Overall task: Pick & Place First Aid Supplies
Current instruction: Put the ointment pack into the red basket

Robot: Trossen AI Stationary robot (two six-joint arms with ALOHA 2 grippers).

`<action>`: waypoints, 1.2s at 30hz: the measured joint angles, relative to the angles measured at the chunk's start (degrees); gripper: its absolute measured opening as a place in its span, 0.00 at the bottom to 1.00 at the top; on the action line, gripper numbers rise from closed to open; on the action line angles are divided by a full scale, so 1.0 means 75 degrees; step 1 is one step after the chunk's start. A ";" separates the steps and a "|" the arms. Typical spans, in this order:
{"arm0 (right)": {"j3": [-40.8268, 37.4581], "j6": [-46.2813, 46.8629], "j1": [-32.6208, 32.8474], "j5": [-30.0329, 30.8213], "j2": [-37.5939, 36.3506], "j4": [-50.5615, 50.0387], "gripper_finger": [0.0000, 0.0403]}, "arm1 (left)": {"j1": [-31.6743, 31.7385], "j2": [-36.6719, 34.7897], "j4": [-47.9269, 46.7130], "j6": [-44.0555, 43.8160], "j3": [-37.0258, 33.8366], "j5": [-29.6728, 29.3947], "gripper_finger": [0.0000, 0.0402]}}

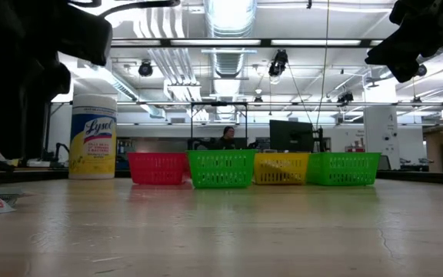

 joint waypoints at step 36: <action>0.0000 0.0000 0.0002 0.0000 0.0001 -0.0003 0.18 | 0.0000 0.0000 0.1206 0.0557 -0.0884 0.0670 0.40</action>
